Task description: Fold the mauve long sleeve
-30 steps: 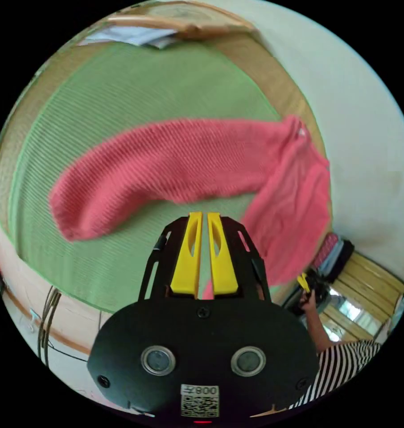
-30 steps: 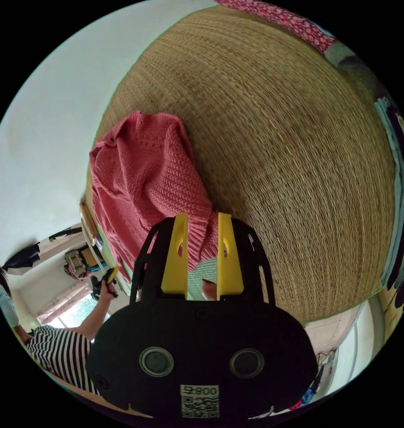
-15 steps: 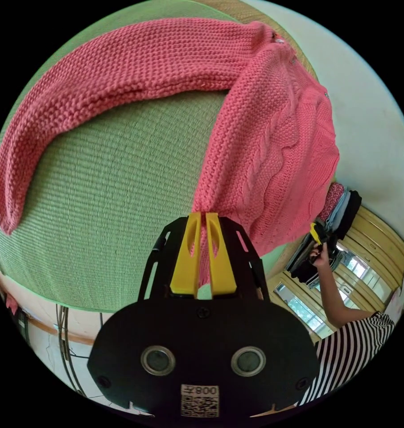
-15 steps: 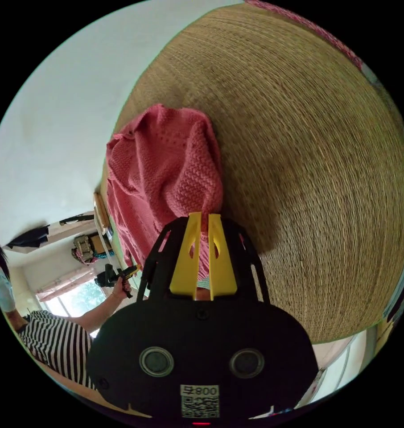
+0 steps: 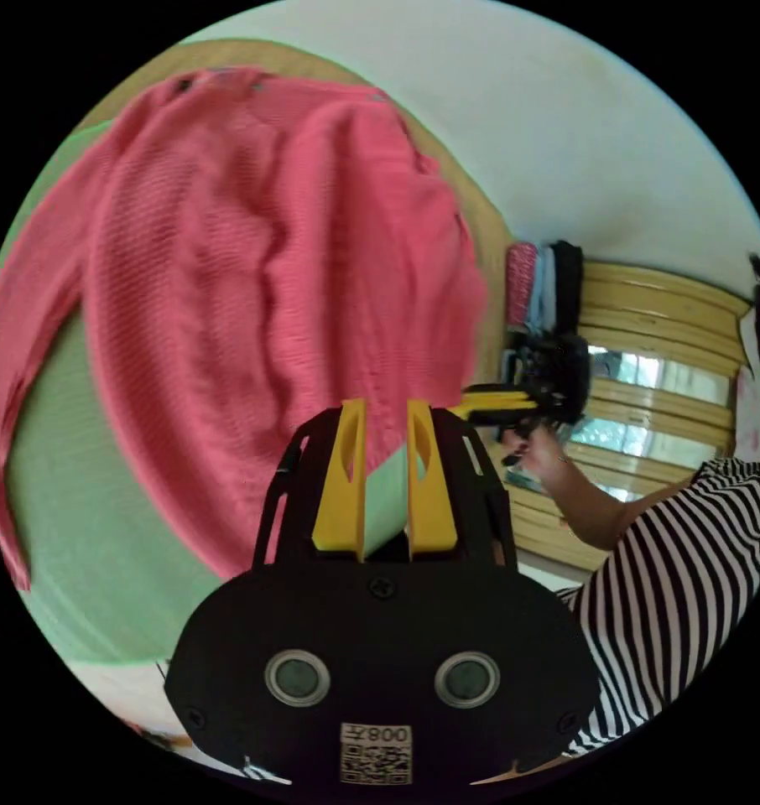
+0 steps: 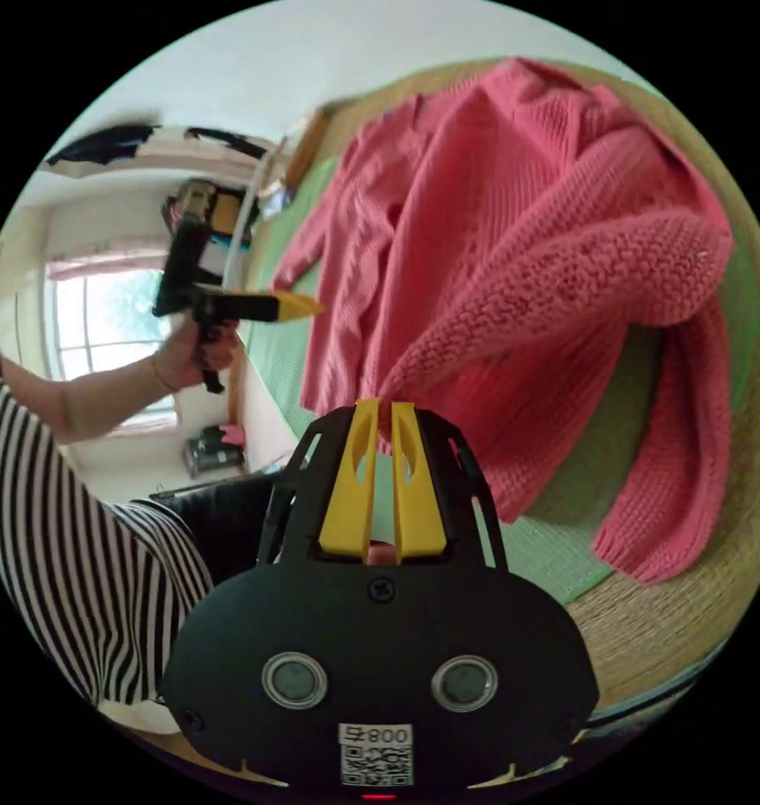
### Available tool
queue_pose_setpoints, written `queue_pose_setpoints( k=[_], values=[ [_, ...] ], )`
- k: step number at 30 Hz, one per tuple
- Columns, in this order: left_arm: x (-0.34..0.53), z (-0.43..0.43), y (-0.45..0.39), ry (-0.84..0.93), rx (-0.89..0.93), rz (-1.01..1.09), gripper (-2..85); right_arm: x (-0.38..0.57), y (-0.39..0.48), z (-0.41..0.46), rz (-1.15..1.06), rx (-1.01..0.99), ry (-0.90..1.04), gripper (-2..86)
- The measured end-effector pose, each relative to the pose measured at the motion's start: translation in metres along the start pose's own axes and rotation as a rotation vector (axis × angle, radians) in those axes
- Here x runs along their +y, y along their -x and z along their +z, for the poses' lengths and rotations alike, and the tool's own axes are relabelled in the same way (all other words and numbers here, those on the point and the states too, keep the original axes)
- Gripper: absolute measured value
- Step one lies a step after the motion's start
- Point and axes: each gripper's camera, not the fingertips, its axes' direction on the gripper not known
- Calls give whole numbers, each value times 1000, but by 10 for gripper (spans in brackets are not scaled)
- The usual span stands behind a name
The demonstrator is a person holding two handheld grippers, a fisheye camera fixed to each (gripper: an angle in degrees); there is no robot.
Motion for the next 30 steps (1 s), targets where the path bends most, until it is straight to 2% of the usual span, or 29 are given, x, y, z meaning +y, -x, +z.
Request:
queue_pose_setpoints(
  k=[2,6,11,14,17,20,24,30],
  values=[
    [-21,25,-10,52,25,59,75,-1,-3,27,100,10,77,40],
    [-54,86,-16,203,30,96,91,21,-13,2,248,53,-45,66],
    [-75,129,-16,258,45,53,90,38,-22,-57,395,454,-209,104],
    [-81,145,-12,280,24,15,44,14,-32,-47,363,571,-131,108],
    [-81,151,-5,274,63,-24,15,-12,-39,-11,298,538,45,90],
    [-79,150,-2,243,110,-19,6,-27,-25,-3,234,610,118,61],
    [-72,151,-1,213,144,-20,3,-38,1,-35,190,810,119,52],
    [-62,158,-10,188,209,15,2,-58,51,-159,158,1221,-102,49]
  ],
)
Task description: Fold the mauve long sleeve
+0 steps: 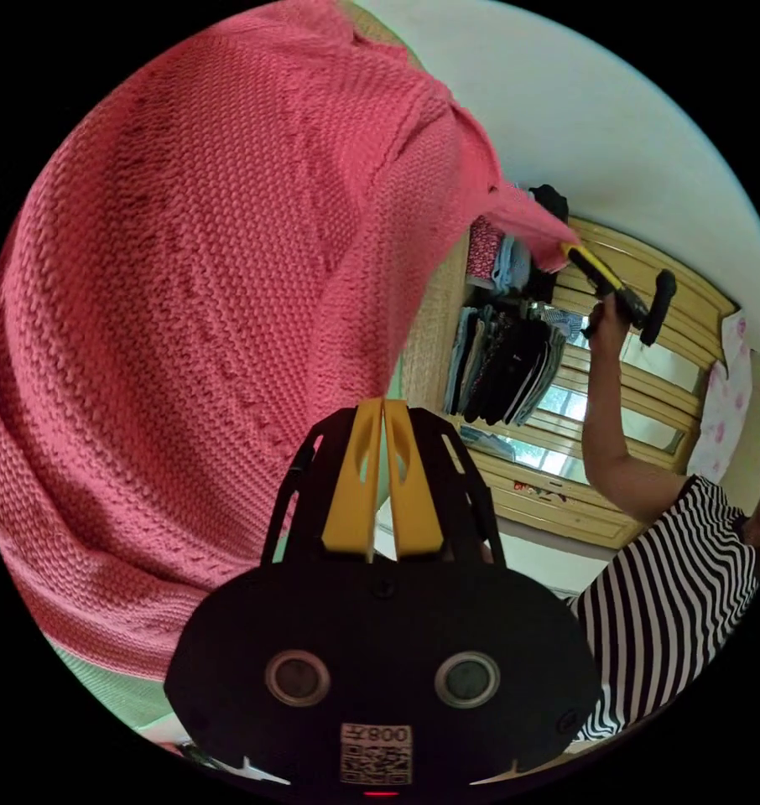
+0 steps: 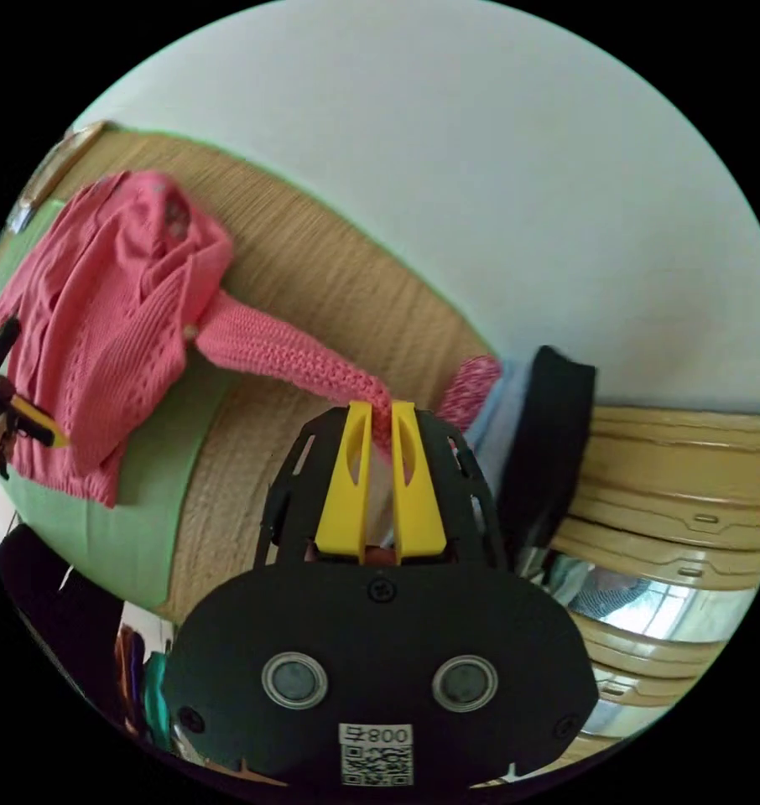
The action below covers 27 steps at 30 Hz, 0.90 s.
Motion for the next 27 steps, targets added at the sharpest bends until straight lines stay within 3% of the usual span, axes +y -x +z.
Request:
queue_pose_setpoints(
  k=[4,6,11,13,17,20,27],
  values=[
    [5,5,0,-33,15,7,2,-22,-52,-17,80,55,-44,57],
    [10,10,3,-40,19,6,2,-33,-65,7,110,-12,12,67],
    [35,12,12,-41,-23,-16,8,-40,-75,127,229,-316,385,76],
    [52,7,18,-57,-84,-54,13,-31,-70,141,291,-415,364,81],
    [105,-9,38,-112,-299,-219,33,-7,-17,141,268,-797,192,91],
    [145,-21,53,-159,-443,-373,54,12,56,148,144,-940,238,100],
    [209,-22,99,-189,-473,-634,67,43,168,181,2,-1068,390,118]
  ],
)
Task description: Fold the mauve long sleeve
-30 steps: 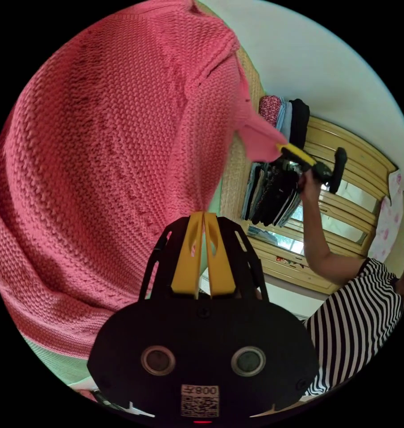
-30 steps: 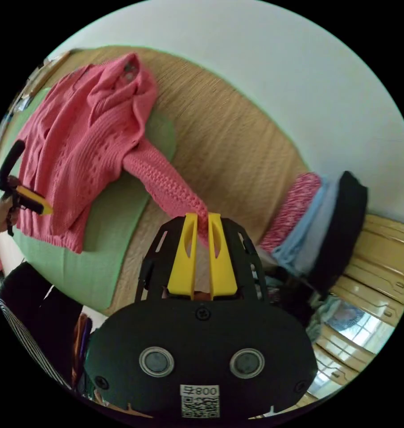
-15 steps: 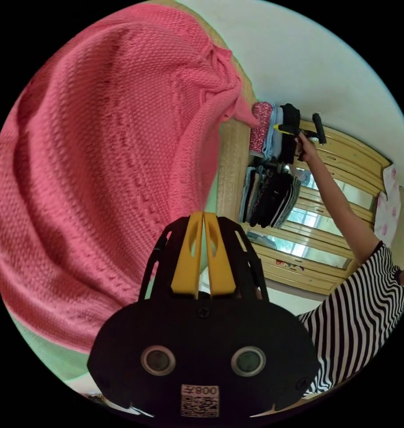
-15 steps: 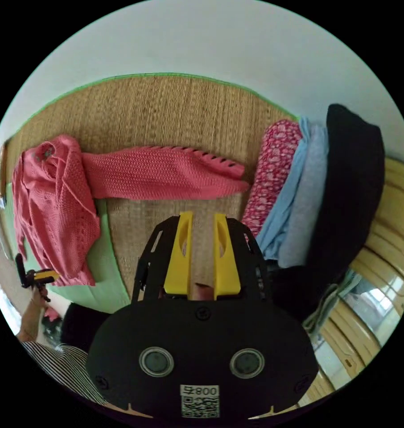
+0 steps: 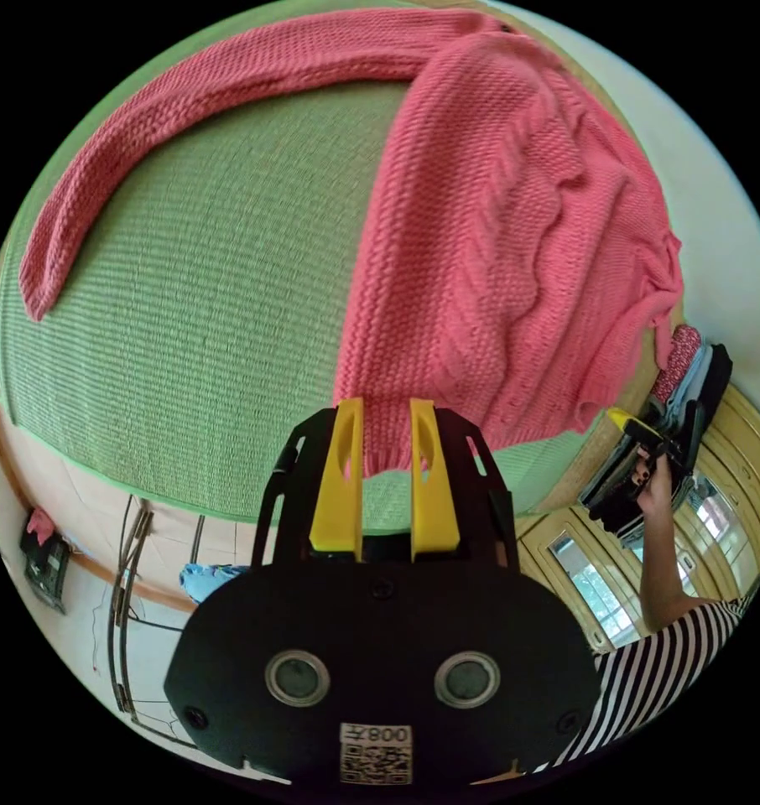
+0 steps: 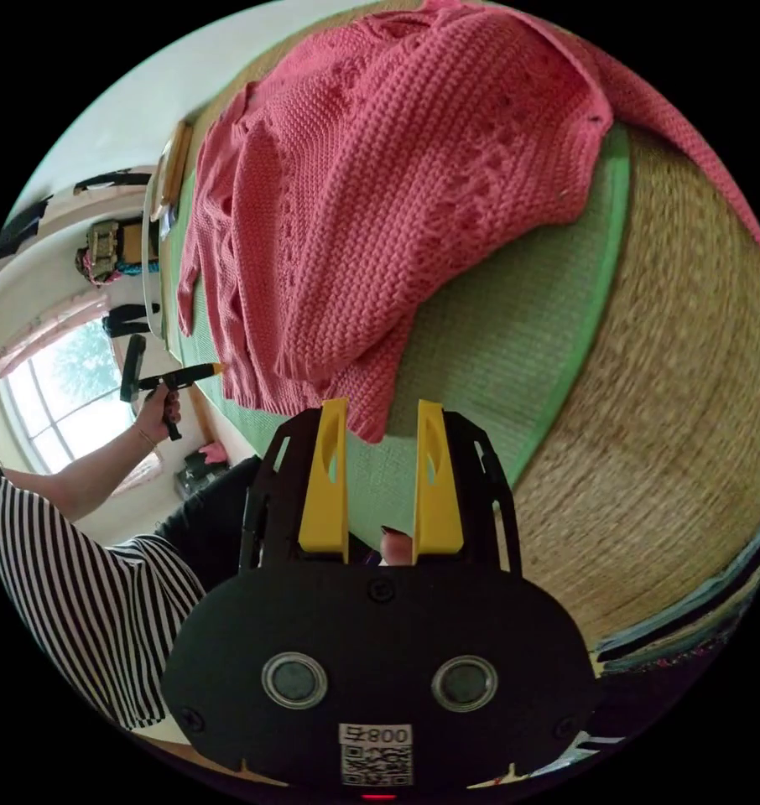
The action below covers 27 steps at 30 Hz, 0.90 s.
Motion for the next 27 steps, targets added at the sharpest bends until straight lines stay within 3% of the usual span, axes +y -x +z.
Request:
queue_pose_setpoints(
  k=[4,14,21,27],
  values=[
    [1,8,9,26,-14,21,40,-15,-18,27,75,-137,15,94],
    [20,20,32,91,29,97,15,-25,-35,46,111,-142,83,29],
    [52,21,54,161,-66,178,11,-2,-37,62,163,-170,157,25],
    [88,26,95,213,-148,117,11,11,-19,100,195,-217,266,27]
  ],
)
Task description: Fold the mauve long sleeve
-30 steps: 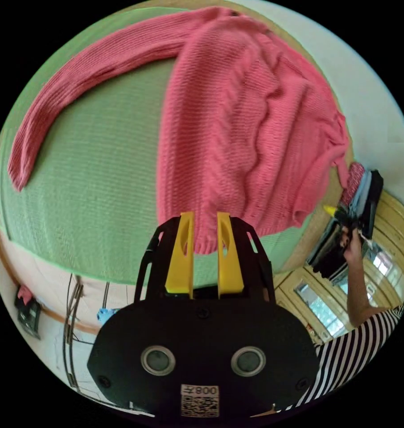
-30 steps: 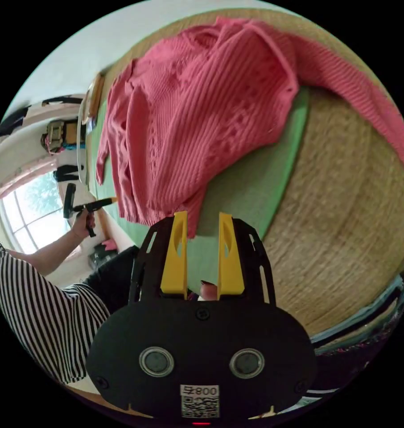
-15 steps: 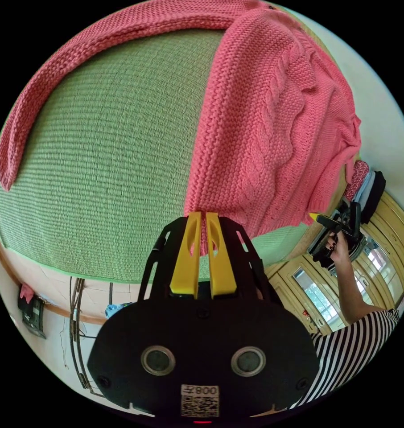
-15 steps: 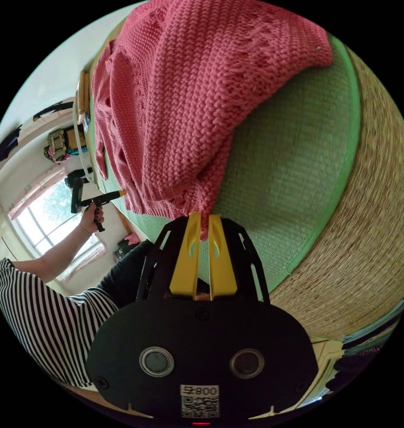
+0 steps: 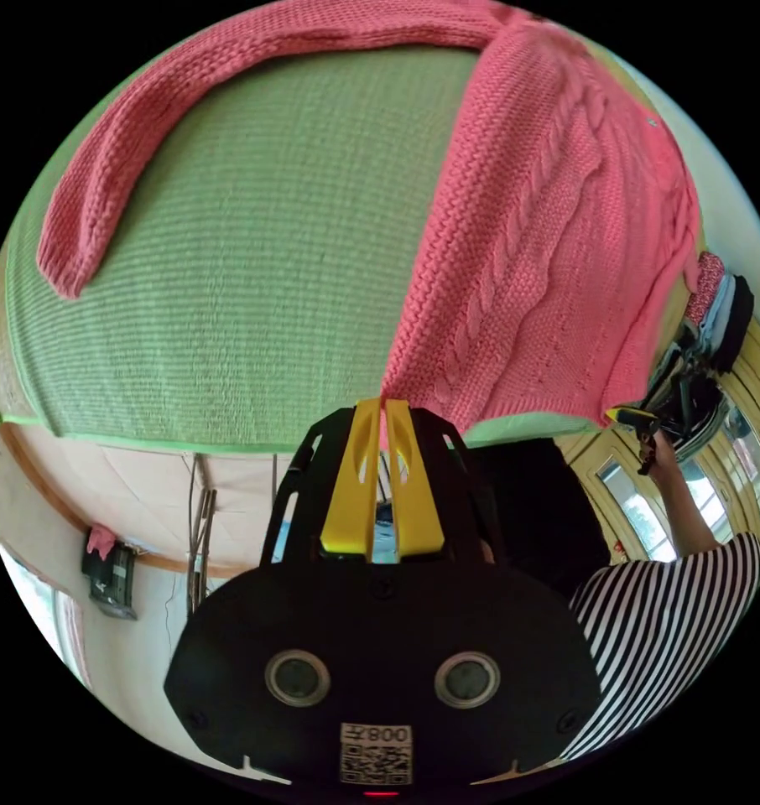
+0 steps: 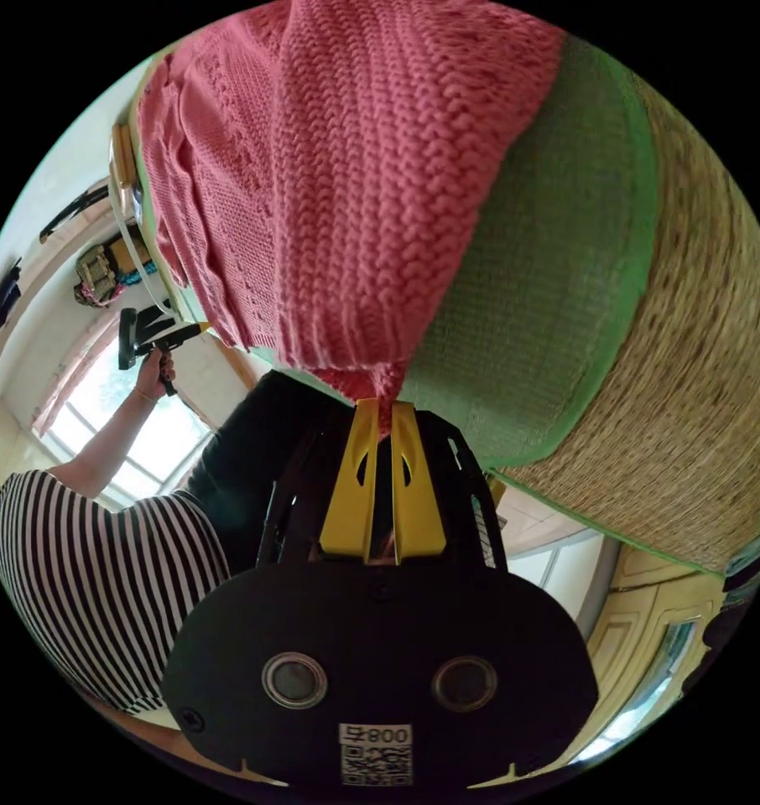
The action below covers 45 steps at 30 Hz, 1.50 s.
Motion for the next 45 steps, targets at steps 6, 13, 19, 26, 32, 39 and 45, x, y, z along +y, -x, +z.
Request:
queue_pose_setpoints(
  k=[6,13,19,26,32,39,45],
  values=[
    [22,16,5,-93,39,-16,19,-6,2,14,80,-55,-13,36],
    [64,22,-1,-229,79,-53,38,35,-2,-19,267,-73,-133,47],
    [71,50,-30,-236,84,97,71,-25,102,-66,-28,1,-286,60],
    [63,100,-43,-179,15,88,70,-150,289,-103,-502,263,-407,93],
    [65,116,-50,-201,-60,106,56,-219,378,-106,-590,474,-407,95],
    [67,124,-44,-211,14,116,32,-247,426,-101,-599,535,-376,90],
    [67,126,-46,-207,39,134,27,-256,455,-100,-611,539,-338,45]
  ],
)
